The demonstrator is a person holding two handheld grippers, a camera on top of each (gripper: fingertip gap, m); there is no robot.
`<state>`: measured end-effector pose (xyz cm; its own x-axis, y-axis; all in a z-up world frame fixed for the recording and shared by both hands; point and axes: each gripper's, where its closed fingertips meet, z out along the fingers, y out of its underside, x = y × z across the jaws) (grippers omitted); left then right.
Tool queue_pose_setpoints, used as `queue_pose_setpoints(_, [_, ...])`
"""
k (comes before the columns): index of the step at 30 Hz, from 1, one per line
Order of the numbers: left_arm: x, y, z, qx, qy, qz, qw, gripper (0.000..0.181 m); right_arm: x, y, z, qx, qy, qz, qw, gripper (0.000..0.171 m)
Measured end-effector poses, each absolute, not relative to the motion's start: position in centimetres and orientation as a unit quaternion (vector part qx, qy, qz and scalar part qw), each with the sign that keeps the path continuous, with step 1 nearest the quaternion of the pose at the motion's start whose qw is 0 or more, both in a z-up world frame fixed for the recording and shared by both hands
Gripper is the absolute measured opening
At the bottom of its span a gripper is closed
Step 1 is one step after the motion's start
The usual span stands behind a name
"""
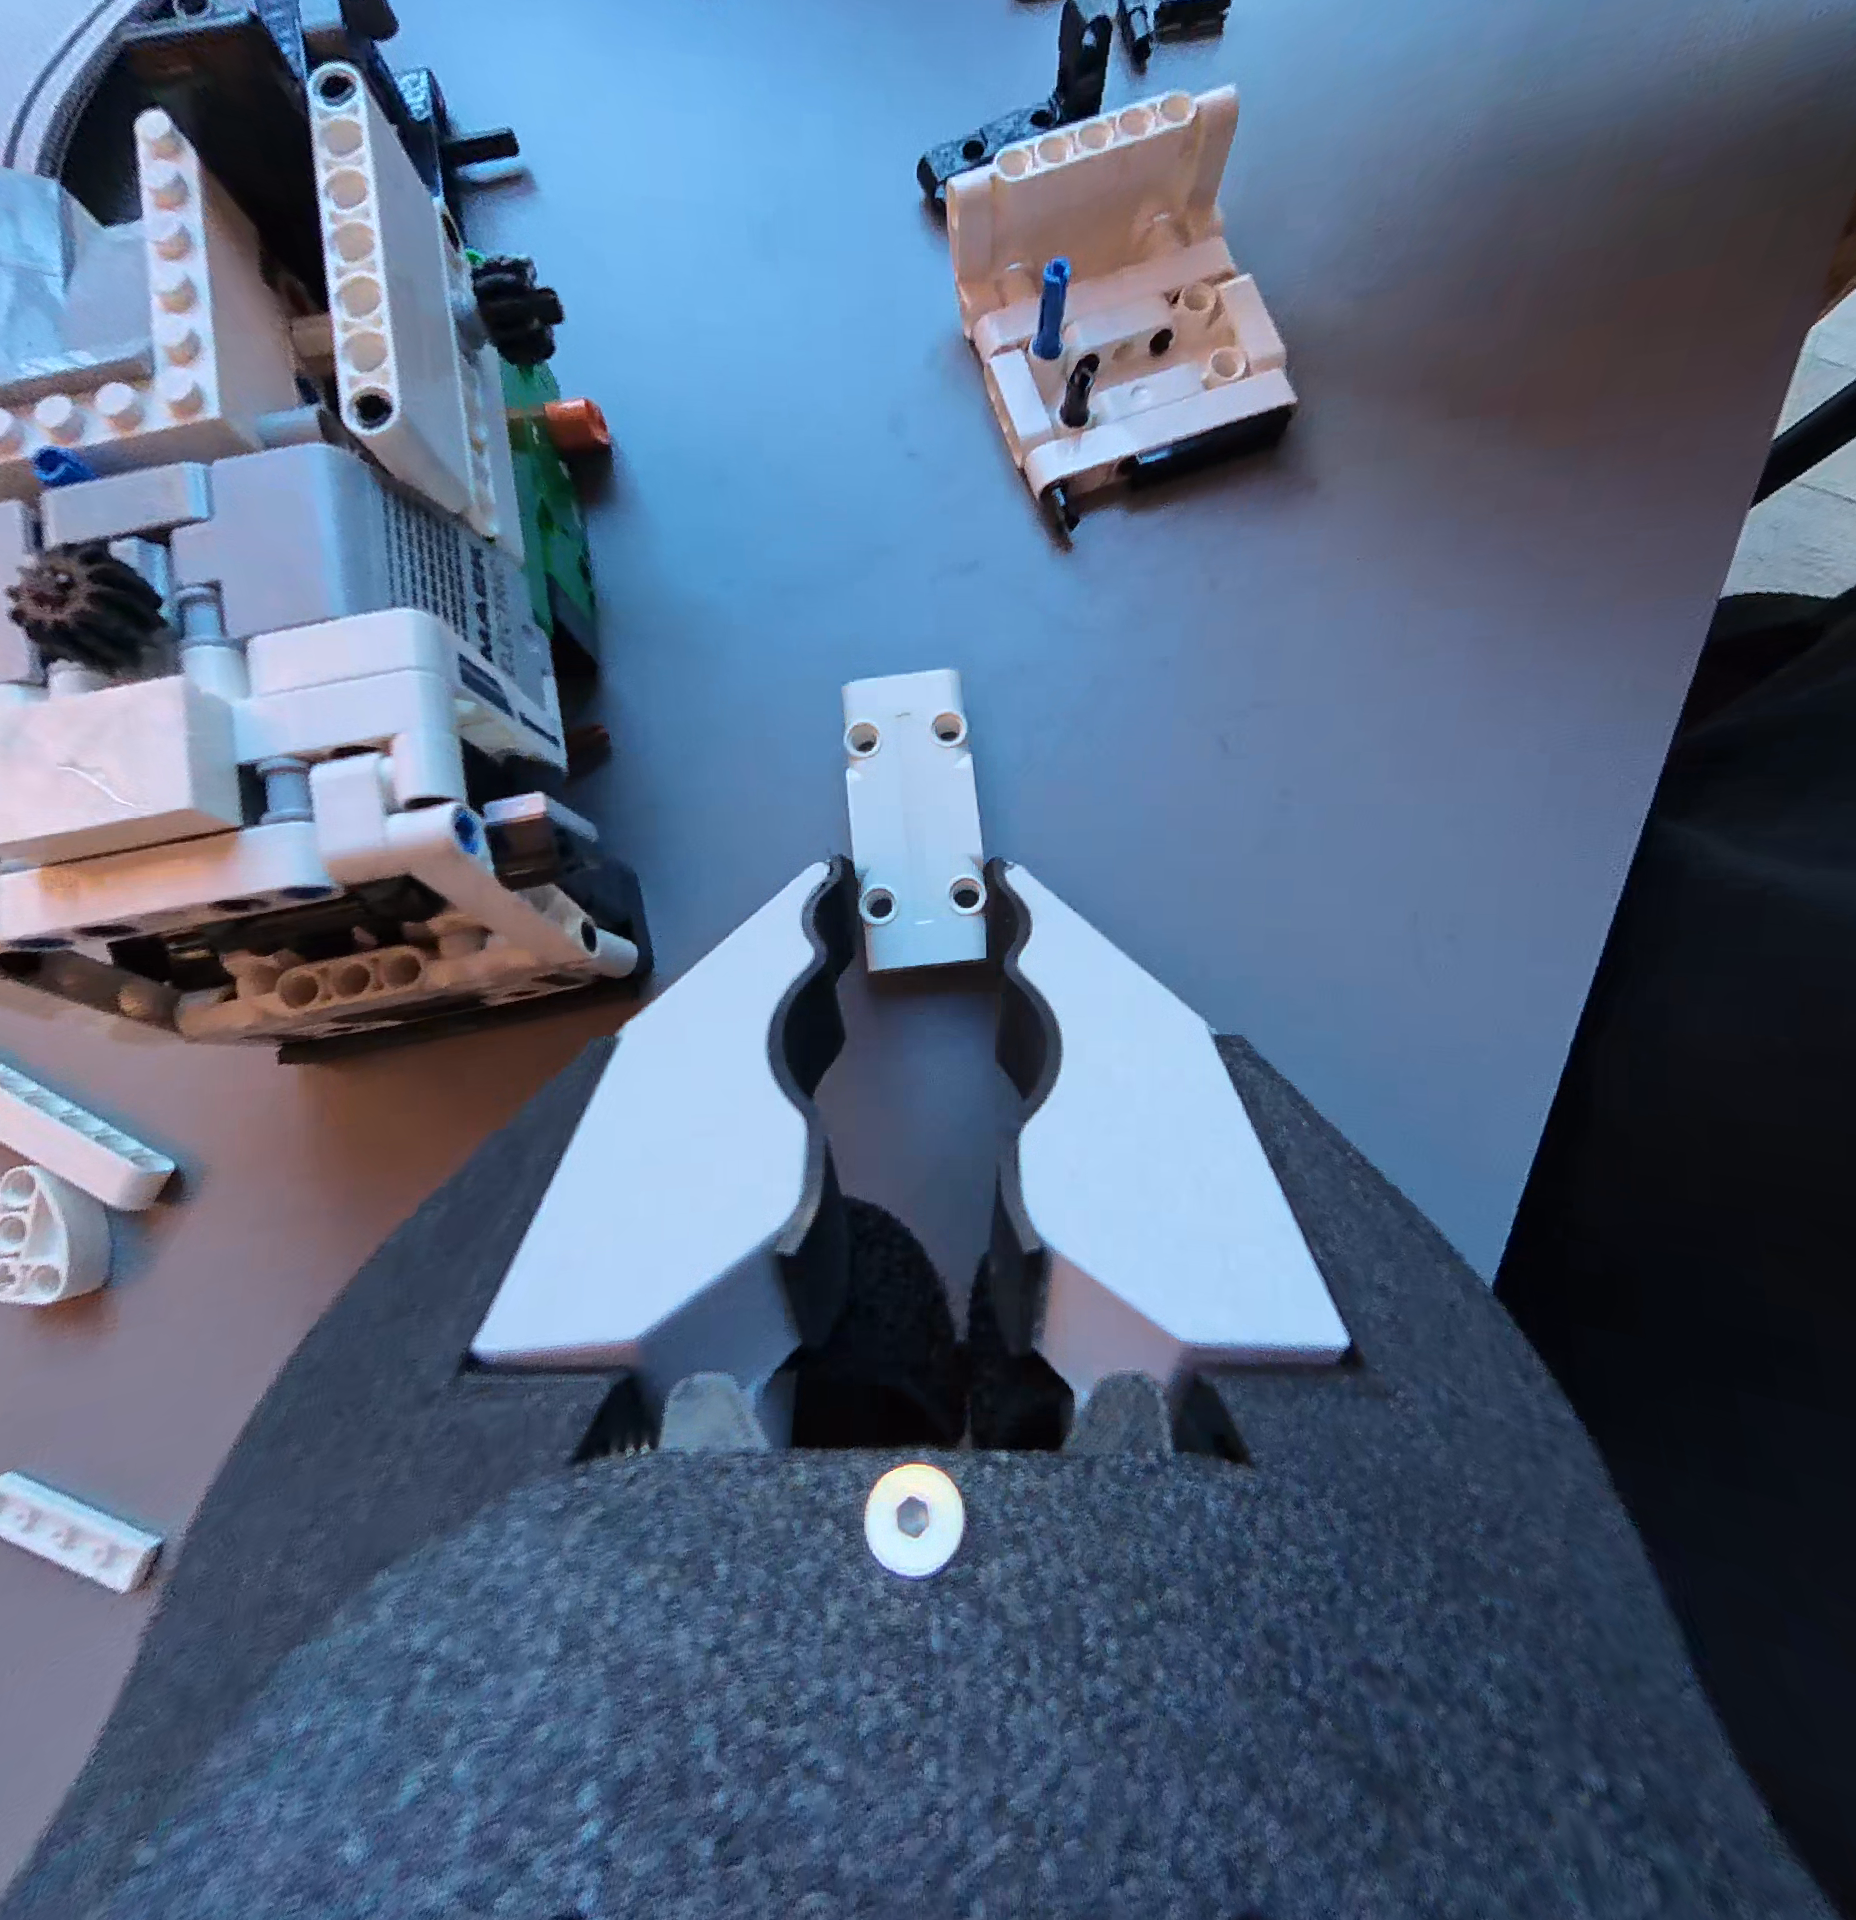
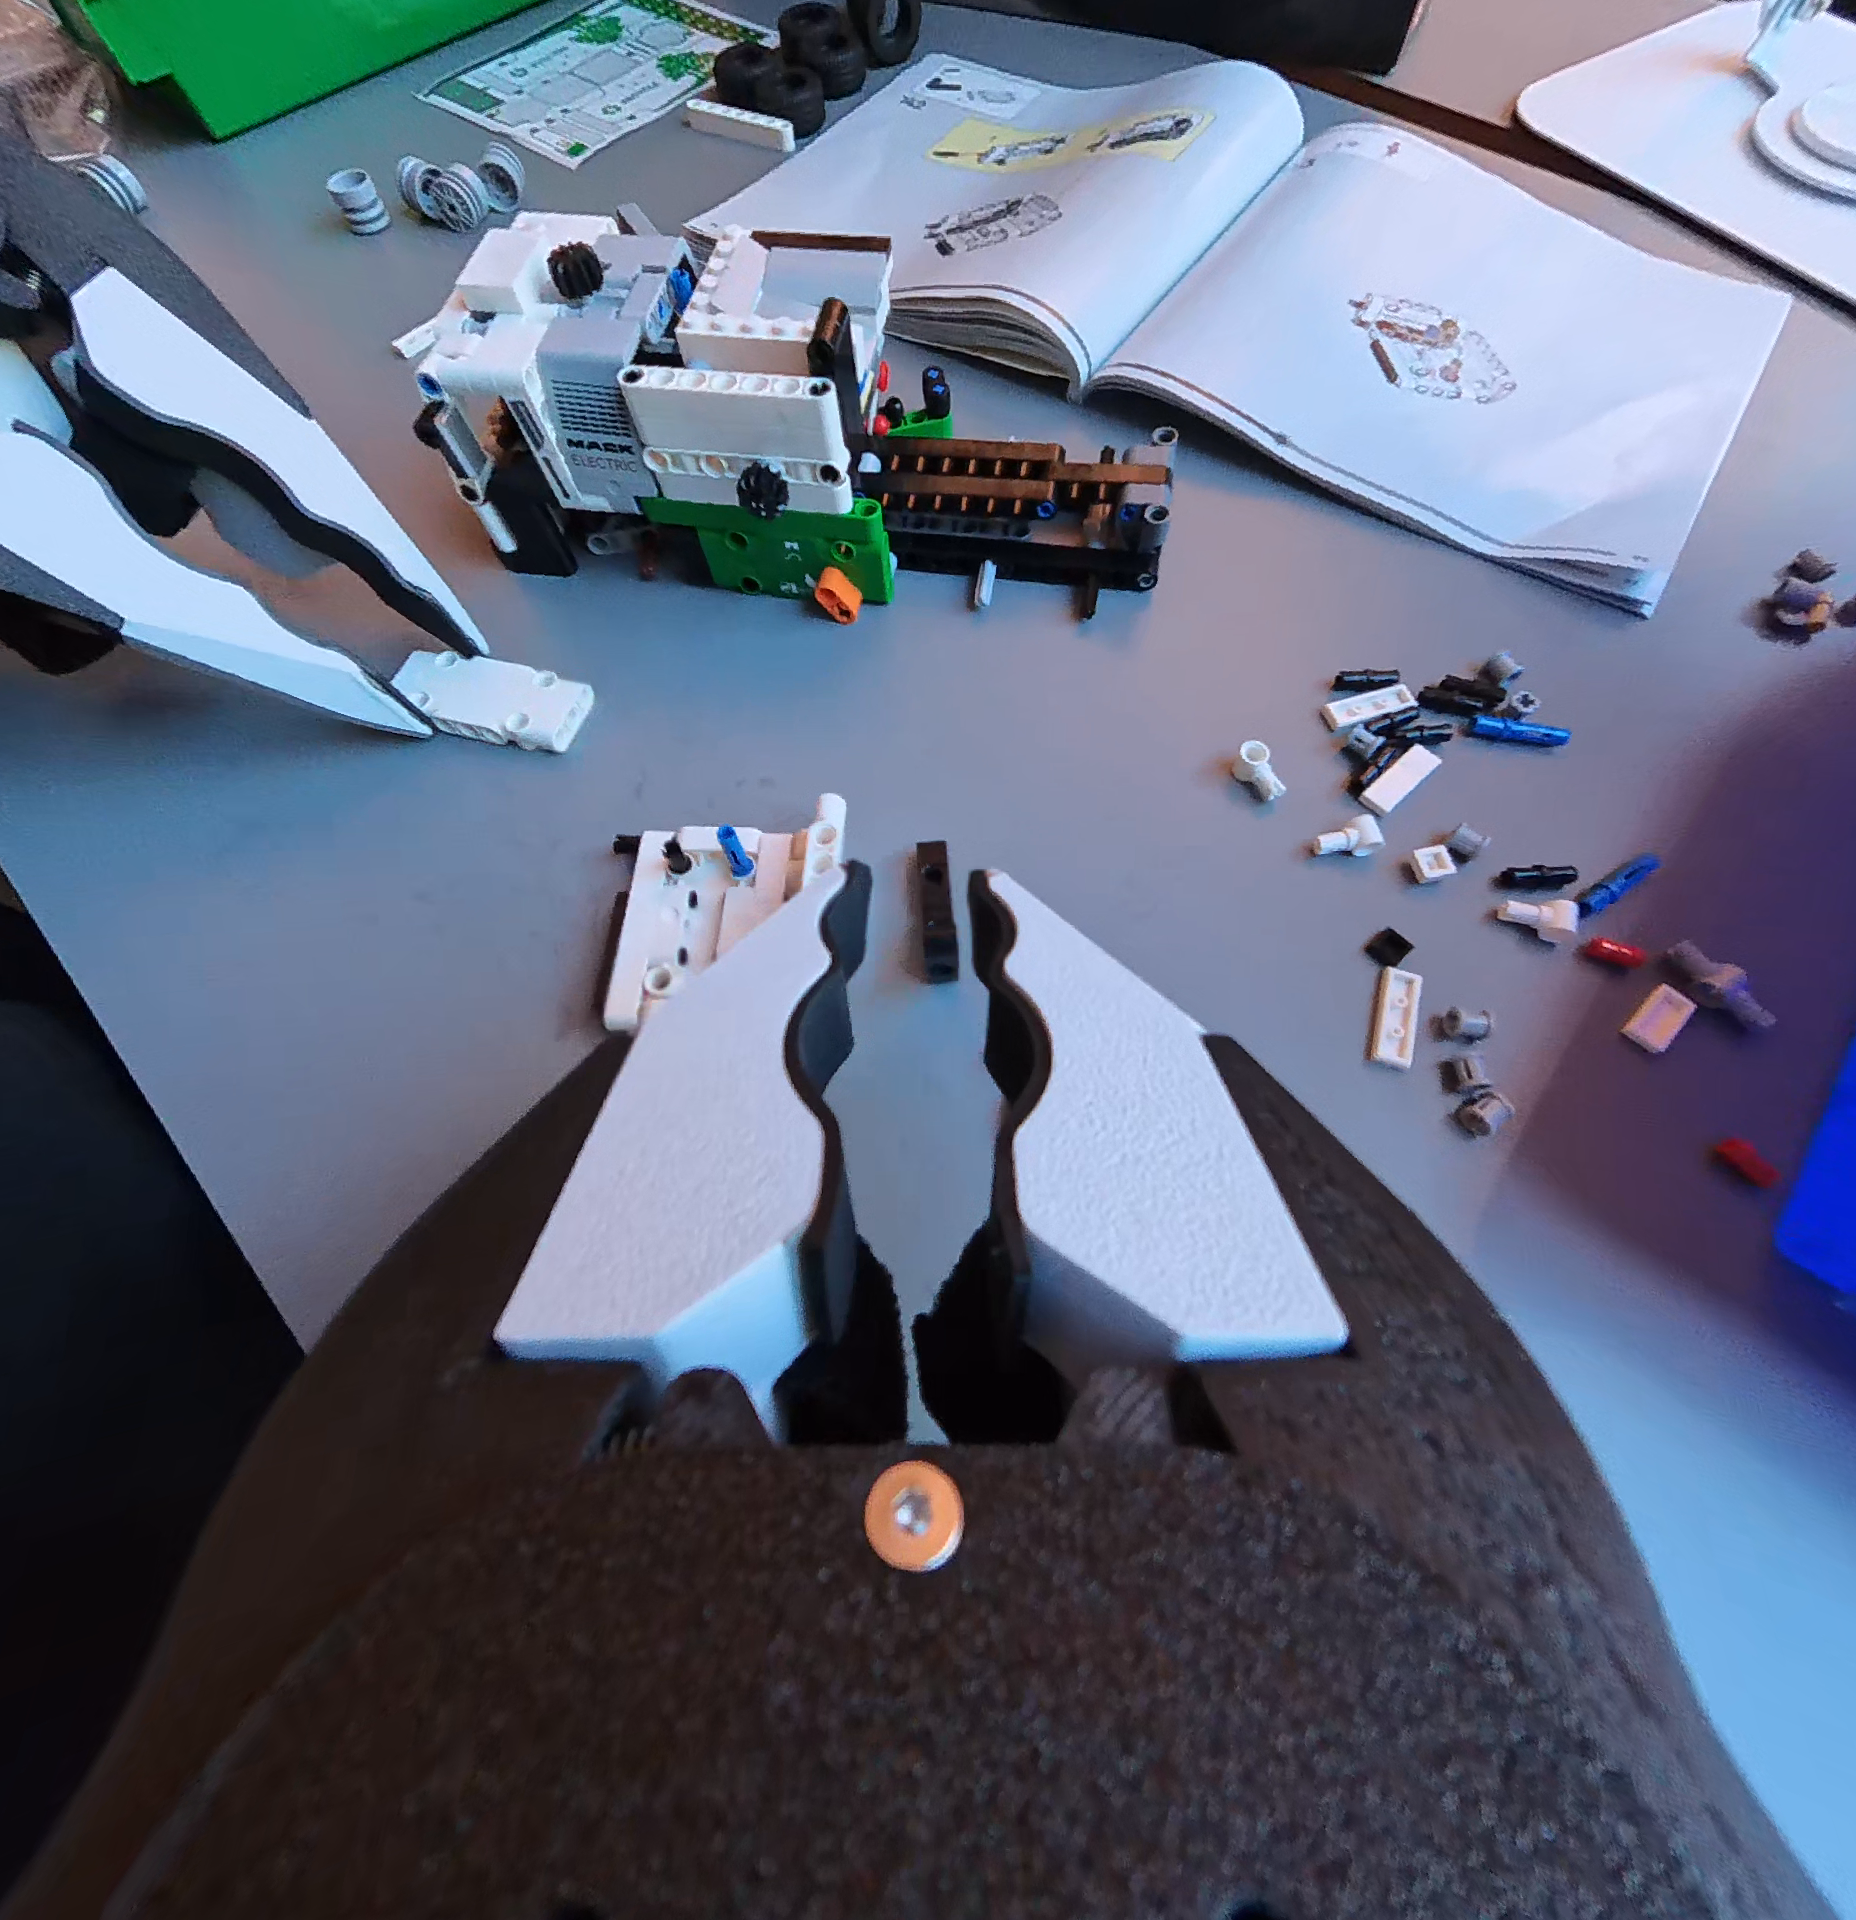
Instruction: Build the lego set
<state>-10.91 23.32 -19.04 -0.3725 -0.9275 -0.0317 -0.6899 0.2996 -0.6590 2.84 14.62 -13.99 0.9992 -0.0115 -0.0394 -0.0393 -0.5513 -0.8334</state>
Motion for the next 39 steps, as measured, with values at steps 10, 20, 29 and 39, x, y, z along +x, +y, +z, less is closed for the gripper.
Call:
queue_pose_setpoints(10, [-10.2,19.8,-9.7,-0.539,0.561,-0.627,0.011,0.023,-5.4,17.8,-10.7,-0.831,-0.147,0.086,0.529,0.031])
queue_pose_setpoints(20, [-13.7,19.2,-5.3,-0.465,0.391,-0.746,-0.273,0.023,-12.0,20.0,-5.5,-0.71,-0.31,0.283,0.565,0.034])
queue_pose_setpoints(29, [-12.3,22.1,-7.7,-0.525,0.522,-0.672,0.029,0.043,-9.6,23.0,-6.0,-0.716,-0.087,0.453,0.524,0.006])
queue_pose_setpoints(39, [-12.2,22.6,-7.1,-0.519,0.503,-0.688,0.066,0.006,-11.3,22.5,-7.1,-0.704,-0.023,0.521,0.482,0.008])
